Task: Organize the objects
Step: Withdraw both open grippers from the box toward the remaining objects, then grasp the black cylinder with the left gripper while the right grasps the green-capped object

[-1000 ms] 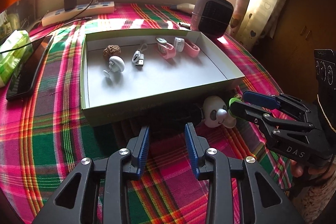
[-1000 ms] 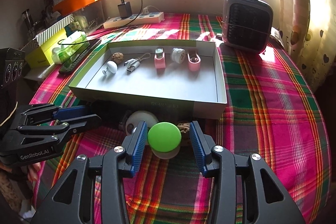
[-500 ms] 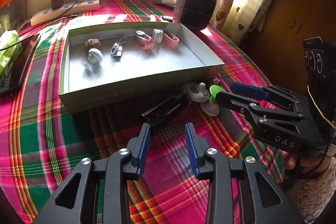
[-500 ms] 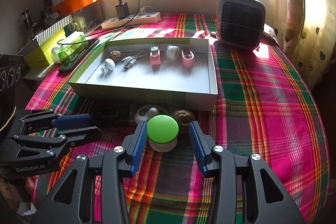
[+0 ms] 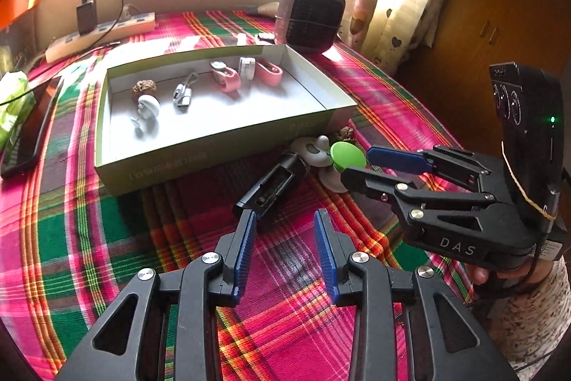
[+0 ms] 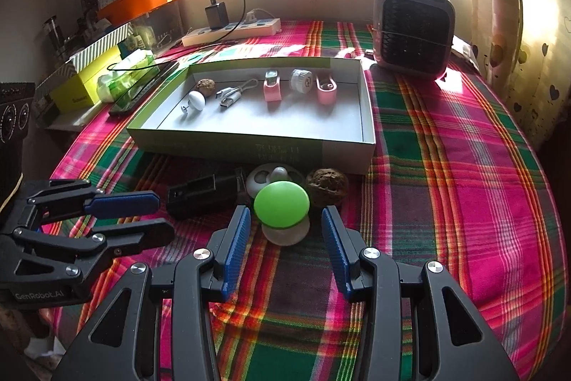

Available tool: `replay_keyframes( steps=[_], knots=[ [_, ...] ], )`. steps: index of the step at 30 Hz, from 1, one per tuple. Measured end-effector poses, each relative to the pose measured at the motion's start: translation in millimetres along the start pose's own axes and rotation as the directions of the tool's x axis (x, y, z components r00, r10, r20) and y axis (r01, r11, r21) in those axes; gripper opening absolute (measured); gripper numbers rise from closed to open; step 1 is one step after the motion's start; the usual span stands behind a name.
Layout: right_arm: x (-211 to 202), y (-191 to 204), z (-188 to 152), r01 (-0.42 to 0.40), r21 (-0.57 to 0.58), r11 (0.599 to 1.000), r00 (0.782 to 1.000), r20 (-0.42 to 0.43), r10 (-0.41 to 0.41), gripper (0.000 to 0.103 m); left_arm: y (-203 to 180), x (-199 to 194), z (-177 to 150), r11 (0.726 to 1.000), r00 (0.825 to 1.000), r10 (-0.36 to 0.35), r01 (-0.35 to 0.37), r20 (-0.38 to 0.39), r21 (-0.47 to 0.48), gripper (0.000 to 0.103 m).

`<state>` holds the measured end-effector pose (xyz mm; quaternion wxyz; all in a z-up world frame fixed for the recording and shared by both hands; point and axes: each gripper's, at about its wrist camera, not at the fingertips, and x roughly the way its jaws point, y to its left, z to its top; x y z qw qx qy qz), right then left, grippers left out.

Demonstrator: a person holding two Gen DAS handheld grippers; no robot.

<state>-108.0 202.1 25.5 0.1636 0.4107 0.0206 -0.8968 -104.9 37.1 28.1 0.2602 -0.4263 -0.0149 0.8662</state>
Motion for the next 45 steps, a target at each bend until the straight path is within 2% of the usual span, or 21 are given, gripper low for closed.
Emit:
replay_keyframes(
  steps=[5,10,19,26,29,45],
  knots=[
    [11.6,0.0,1.3,0.002,-0.001,1.0,1.0,-0.018,-0.002,0.043,3.7,4.8,8.8,0.999,0.999,0.039,-0.04,0.01,0.022,0.033],
    [22.0,-3.2,0.8,0.016,0.002,1.0,0.999,-0.049,-0.016,0.044,7.0,16.5,12.8,0.998,0.998,0.065,-0.064,-0.015,0.027,0.037],
    [28.1,1.9,4.2,0.056,-0.057,0.997,0.997,-0.05,-0.059,0.044,3.3,28.3,18.0,0.997,0.998,0.054,-0.053,-0.036,0.05,0.038],
    [26.3,-1.5,3.1,0.044,-0.06,0.997,0.998,-0.05,-0.047,0.044,1.8,36.0,20.0,0.997,0.997,0.06,-0.057,-0.051,0.055,0.038],
    [25.0,-5.9,3.0,0.048,-0.043,0.998,0.998,-0.046,-0.05,0.036,1.3,38.2,20.4,0.997,0.997,0.059,-0.055,-0.056,0.061,0.038],
    [18.0,-13.7,-3.3,0.061,-0.018,0.998,0.997,-0.042,-0.062,0.035,-8.2,49.9,23.3,0.992,0.993,0.087,-0.079,-0.075,0.103,0.038]
  ],
)
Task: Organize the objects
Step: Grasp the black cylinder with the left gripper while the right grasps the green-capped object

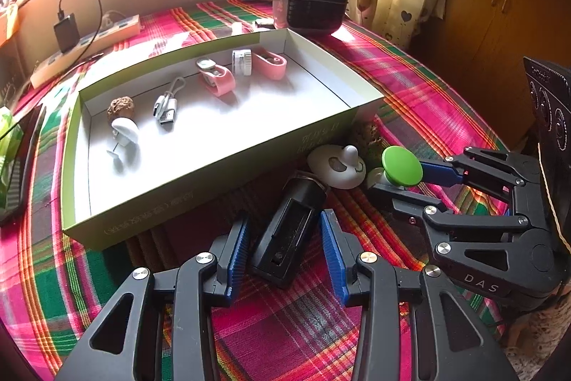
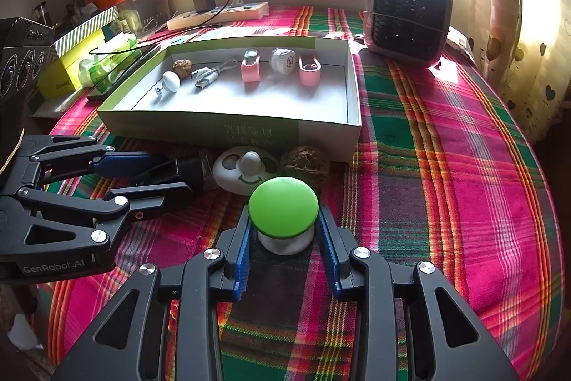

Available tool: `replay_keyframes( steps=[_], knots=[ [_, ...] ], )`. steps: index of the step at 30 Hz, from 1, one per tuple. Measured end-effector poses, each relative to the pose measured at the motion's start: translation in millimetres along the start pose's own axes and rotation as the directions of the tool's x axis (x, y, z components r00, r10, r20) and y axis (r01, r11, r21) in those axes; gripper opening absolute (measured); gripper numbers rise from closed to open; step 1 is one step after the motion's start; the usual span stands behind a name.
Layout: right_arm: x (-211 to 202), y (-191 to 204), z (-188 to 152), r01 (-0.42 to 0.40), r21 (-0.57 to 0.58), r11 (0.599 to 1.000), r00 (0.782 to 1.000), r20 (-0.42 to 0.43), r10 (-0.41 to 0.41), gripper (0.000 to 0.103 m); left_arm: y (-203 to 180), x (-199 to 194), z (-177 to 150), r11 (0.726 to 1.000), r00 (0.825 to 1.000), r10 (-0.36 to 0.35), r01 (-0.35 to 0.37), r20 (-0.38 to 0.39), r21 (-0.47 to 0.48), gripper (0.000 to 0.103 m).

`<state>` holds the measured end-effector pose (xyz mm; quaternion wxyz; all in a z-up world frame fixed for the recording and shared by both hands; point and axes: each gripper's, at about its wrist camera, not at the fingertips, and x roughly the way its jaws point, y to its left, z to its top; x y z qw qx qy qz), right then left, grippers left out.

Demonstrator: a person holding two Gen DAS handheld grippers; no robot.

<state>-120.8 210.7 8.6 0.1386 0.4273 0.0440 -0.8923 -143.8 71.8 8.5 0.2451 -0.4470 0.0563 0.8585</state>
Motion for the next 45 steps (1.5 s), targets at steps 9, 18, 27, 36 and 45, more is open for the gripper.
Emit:
replay_keyframes(
  steps=[9,18,27,36,45],
  knots=[
    [-2.2,-3.4,-2.2,-0.007,0.014,1.0,1.0,0.003,0.007,0.035,-5.9,4.1,3.9,0.999,1.0,0.027,-0.027,-0.002,0.025,0.038],
    [-2.9,-4.7,-2.8,-0.012,0.019,1.0,1.0,0.005,0.012,0.034,-12.6,3.2,0.4,0.997,0.999,0.054,-0.054,0.0,0.053,0.033],
    [-2.8,-4.8,-2.9,-0.011,0.019,1.0,1.0,0.005,0.011,0.034,-12.7,2.4,-0.2,0.998,0.999,0.051,-0.051,0.0,0.046,0.026],
    [-2.8,-4.9,-2.8,-0.012,0.019,1.0,1.0,0.005,0.012,0.034,-12.8,1.5,-0.2,0.998,0.999,0.05,-0.05,0.003,0.034,0.025],
    [-6.3,-3.9,-2.9,-0.003,0.017,1.0,1.0,0.02,0.003,0.028,-12.8,0.8,-0.8,0.999,0.999,0.043,-0.044,0.003,0.026,0.025]
  ],
)
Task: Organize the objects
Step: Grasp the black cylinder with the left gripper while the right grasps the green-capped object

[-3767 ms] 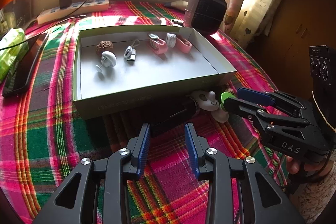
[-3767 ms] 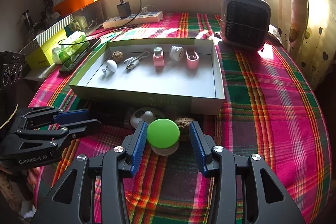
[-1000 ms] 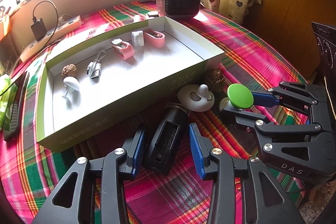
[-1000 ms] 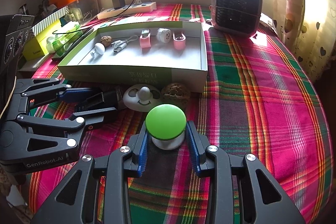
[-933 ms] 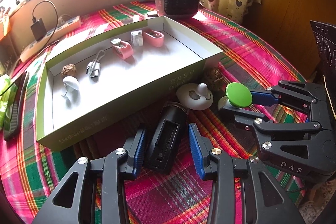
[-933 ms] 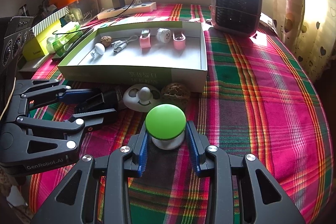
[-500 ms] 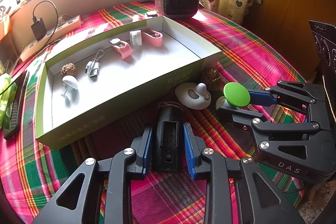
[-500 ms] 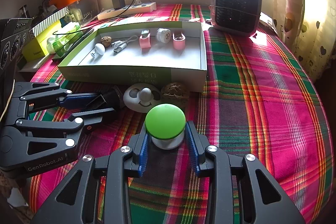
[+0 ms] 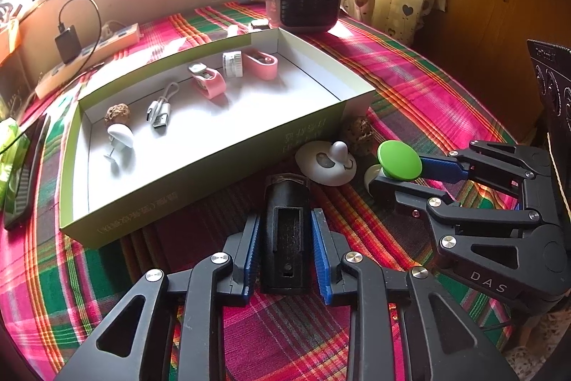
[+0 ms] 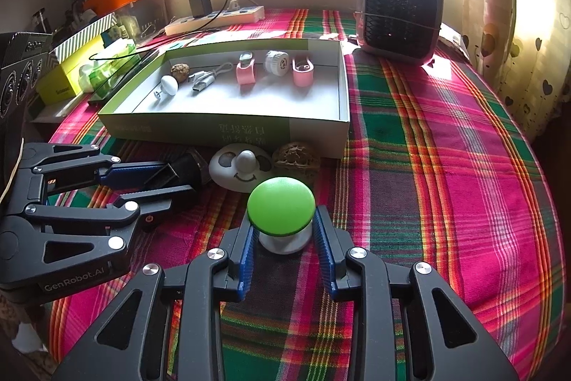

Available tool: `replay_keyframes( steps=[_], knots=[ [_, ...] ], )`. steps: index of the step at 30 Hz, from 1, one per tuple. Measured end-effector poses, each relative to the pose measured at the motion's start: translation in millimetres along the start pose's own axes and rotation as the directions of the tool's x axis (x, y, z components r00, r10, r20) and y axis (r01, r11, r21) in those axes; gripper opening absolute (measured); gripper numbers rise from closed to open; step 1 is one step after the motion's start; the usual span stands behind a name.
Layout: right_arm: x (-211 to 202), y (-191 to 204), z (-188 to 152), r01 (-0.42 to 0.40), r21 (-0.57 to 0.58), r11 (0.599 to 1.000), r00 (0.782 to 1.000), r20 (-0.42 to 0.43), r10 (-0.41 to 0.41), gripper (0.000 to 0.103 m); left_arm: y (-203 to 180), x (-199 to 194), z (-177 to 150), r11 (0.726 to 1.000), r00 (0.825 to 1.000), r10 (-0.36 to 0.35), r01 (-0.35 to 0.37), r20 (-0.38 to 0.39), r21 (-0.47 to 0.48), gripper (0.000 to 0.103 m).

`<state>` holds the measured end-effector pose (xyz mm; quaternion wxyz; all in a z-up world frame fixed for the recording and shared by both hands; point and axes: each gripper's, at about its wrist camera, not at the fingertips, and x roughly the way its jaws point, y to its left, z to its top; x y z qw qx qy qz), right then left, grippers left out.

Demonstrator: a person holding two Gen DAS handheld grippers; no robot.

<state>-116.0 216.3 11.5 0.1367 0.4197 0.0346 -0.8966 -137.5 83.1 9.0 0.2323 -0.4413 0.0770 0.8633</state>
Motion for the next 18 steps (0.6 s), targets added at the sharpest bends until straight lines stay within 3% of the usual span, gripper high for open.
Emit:
replay_keyframes(
  steps=[18],
  knots=[
    [-1.3,-0.7,1.0,0.005,0.006,1.0,1.0,0.013,-0.005,0.019,0.8,-2.5,-3.1,1.0,1.0,-0.003,0.003,0.004,-0.015,0.025]
  ],
)
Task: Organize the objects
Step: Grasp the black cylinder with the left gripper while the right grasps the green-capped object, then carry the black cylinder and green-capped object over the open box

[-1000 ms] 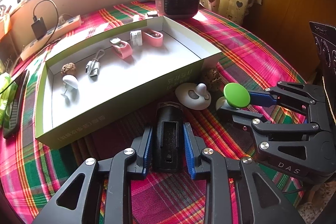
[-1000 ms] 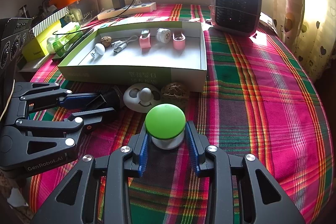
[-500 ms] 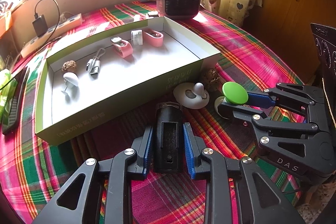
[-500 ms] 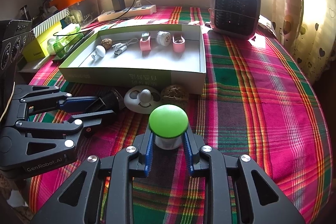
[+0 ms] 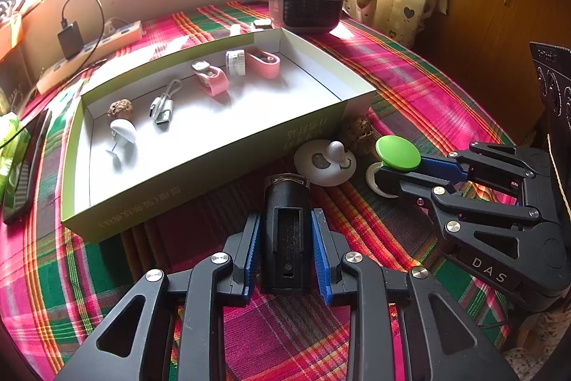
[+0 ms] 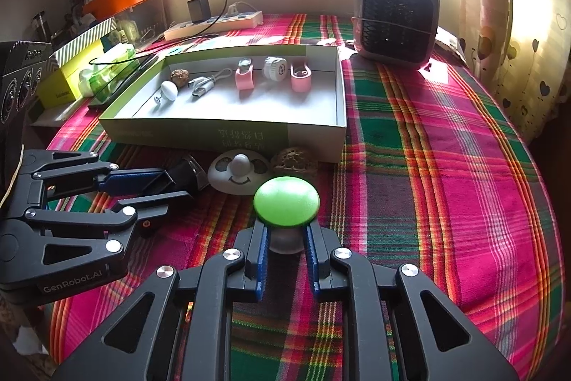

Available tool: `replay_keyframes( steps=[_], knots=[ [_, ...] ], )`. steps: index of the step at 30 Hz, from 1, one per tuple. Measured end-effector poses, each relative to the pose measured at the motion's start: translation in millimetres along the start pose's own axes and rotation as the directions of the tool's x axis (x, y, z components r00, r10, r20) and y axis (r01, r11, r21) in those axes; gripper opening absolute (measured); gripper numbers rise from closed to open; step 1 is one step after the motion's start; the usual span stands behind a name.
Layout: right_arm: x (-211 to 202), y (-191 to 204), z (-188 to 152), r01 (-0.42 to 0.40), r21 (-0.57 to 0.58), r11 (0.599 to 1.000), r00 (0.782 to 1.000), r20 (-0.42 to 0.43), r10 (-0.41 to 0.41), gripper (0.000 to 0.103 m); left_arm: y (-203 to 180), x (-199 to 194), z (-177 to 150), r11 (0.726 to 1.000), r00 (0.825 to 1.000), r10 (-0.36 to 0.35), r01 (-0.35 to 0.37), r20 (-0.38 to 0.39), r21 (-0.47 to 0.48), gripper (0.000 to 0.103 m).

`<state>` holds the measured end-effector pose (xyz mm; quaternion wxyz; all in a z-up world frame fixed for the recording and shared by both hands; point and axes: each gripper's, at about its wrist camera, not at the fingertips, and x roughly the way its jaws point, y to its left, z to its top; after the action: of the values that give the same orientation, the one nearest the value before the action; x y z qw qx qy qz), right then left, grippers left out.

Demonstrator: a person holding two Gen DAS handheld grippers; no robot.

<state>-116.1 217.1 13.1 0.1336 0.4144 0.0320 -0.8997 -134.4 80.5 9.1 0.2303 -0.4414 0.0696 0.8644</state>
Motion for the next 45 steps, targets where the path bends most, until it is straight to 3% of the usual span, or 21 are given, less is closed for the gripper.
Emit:
replay_keyframes(
  steps=[21,45],
  knots=[
    [-13.5,-0.8,4.9,-0.012,0.024,1.0,0.999,0.046,0.01,0.018,7.5,-14.3,1.2,0.999,0.999,-0.004,0.005,0.032,-0.035,0.025],
    [-17.6,7.2,46.9,-0.038,-0.003,0.999,0.994,0.103,0.038,0.018,40.5,-35.6,26.9,0.995,0.995,0.035,-0.026,0.094,-0.095,0.025]
  ],
)
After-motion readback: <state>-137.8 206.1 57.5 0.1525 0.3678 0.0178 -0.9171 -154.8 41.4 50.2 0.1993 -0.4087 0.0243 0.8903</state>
